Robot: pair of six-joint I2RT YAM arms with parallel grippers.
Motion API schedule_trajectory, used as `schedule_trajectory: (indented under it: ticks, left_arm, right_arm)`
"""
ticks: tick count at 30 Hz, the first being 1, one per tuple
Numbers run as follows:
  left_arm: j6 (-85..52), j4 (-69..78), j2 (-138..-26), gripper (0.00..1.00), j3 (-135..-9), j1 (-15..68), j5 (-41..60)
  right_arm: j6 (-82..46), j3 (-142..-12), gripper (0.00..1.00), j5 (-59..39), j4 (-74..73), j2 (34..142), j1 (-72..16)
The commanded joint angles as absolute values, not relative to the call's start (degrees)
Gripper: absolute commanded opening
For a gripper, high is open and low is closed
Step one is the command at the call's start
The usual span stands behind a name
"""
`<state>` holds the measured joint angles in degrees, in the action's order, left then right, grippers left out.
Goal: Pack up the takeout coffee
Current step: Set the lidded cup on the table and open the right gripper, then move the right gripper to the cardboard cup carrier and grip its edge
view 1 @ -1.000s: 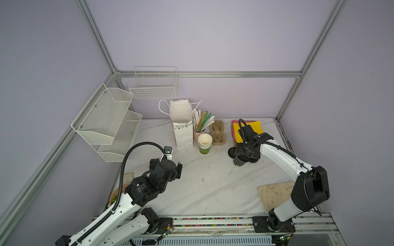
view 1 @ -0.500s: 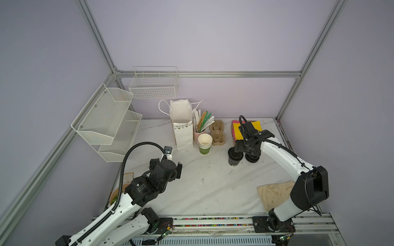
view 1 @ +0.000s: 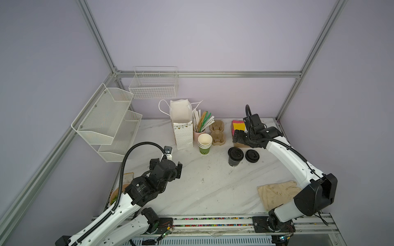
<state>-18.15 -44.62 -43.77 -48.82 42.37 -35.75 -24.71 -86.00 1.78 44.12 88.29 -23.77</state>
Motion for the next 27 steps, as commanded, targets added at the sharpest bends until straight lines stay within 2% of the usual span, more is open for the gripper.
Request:
schedule_trajectory:
  ticks: [1, 3, 5, 7, 8, 19, 27]
  left_arm:
    - [-17.1, -42.8, -43.1, 1.0, -46.3, 41.9, -35.9]
    - [-17.1, -42.8, -43.1, 1.0, -46.3, 42.0, -36.2]
    - [-17.1, -42.8, -43.1, 1.0, -46.2, 41.9, -36.5]
    - [-17.1, -42.7, -43.1, 1.0, -46.2, 41.9, -36.8]
    - [-17.1, -42.7, -43.1, 1.0, -46.2, 41.9, -37.0]
    - [-16.9, -42.5, -43.9, 1.0, -45.8, 41.9, -37.8]
    - [-16.6, -42.2, -43.9, 1.0, -45.7, 41.9, -38.2]
  right_arm:
    - [-22.8, -90.3, 0.89, -3.1, 41.3, 93.2, -23.5]
    - [-21.9, -92.2, 0.87, -4.5, 40.6, 95.9, -23.4]
    - [-21.5, -92.5, 0.8, -5.4, 37.9, 97.4, -23.4]
    - [-20.6, -92.8, 0.7, -5.5, 35.3, 99.1, -23.1]
    - [-20.1, -93.2, 0.69, -5.4, 34.2, 99.9, -22.8]
    - [-19.0, -97.0, 0.68, -11.6, 26.2, 113.0, -19.0]
    - [-18.2, -98.4, 0.59, -14.1, 24.1, 119.2, -18.7]
